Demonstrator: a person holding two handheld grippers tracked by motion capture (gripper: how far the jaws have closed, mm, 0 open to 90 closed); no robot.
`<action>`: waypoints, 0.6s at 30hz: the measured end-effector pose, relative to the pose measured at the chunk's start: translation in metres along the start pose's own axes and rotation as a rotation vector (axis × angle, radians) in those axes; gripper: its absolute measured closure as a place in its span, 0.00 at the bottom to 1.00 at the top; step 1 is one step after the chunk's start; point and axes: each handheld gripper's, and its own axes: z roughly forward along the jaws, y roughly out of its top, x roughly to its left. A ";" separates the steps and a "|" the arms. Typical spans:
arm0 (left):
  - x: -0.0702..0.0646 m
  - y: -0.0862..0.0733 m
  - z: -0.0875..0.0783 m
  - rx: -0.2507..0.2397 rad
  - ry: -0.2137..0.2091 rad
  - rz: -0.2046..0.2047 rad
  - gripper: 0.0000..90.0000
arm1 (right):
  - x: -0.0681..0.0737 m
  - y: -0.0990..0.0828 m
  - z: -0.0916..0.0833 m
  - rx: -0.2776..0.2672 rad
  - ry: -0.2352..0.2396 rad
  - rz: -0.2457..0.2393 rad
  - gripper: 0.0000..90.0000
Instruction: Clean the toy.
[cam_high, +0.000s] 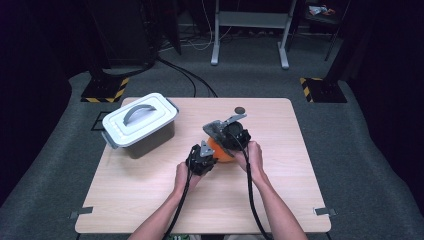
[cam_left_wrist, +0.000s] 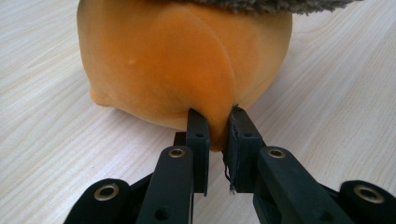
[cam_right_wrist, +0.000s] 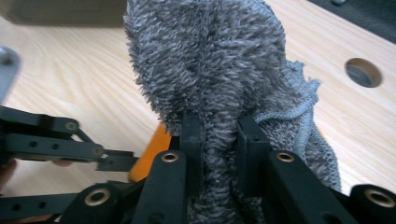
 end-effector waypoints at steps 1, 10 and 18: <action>0.000 0.000 0.000 -0.010 -0.002 -0.007 0.90 | -0.002 -0.001 -0.001 -0.001 -0.001 0.000 0.84; 0.000 0.000 0.000 0.000 -0.004 -0.004 0.90 | -0.026 -0.013 -0.008 -0.002 -0.048 0.047 0.85; 0.001 -0.001 0.001 0.006 -0.010 -0.002 0.90 | -0.045 -0.027 -0.011 0.013 -0.104 0.093 0.85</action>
